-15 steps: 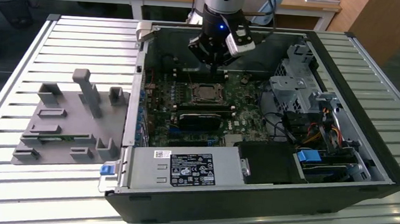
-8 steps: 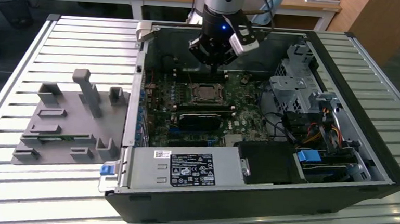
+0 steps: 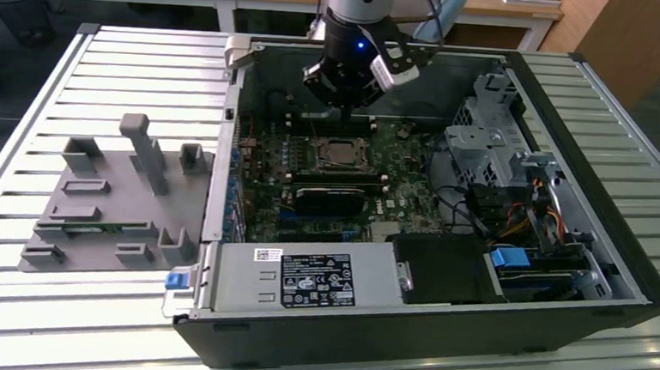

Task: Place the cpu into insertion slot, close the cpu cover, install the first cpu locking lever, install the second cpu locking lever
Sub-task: 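Install the first cpu locking lever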

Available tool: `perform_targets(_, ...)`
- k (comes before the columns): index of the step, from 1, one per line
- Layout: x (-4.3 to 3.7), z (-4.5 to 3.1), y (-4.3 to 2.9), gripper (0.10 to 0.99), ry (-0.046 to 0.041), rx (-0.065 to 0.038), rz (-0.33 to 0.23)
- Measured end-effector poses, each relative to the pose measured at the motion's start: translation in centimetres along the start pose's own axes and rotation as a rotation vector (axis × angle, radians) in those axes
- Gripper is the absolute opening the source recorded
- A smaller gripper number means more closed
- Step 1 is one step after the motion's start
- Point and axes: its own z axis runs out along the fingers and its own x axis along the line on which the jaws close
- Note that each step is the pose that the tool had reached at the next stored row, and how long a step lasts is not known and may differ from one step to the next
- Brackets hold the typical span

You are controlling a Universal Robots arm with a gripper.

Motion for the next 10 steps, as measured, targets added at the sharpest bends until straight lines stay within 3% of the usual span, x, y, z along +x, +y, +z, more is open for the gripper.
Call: perform_targets(10,2.63,0.03,0.10,0.106,-0.0001,0.000,0.004)
